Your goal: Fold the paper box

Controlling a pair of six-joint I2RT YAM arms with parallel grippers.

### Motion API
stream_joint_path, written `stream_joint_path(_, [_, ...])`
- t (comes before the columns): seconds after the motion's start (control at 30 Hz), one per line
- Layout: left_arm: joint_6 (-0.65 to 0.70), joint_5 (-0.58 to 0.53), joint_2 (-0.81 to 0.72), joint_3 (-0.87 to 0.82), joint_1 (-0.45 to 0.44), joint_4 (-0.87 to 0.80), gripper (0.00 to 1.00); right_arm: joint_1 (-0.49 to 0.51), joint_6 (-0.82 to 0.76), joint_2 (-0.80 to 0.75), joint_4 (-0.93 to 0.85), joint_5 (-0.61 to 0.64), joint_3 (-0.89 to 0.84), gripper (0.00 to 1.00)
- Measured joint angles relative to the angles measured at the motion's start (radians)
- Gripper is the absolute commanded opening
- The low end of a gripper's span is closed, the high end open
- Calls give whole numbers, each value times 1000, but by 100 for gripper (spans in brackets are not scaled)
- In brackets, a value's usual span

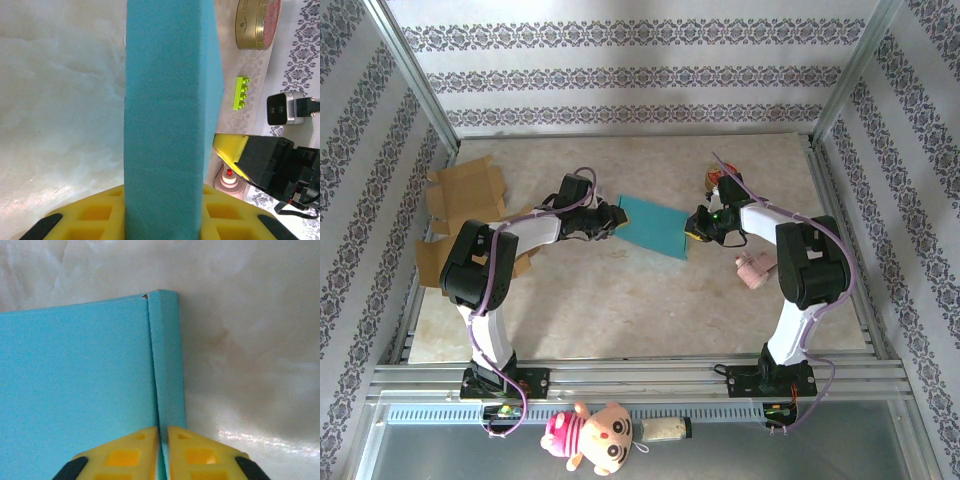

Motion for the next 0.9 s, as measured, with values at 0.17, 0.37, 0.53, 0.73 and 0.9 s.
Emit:
stream_joint_path(0.17, [3,-31,-21,26,-4,-53,25,32,-54,-116,-5,0,-19,48])
stream_joint_path(0.37, [-8,-54,-52,32,-6,-109,25,160,-368,-488,100,189,-160,84])
stream_joint_path(0.53, [-8,-61,-61,60,-6,-154,25,373,-794,-661,329,304,-366,94])
stream_joint_path(0.73, [-9,-61,-62,64,-6,-168,25,506,-1149,-481,492,480,-444,94])
stream_joint_path(0.9, [-10,-60,-62,64,-1,-169,25,530,-1321,-262,697,684,-428,93])
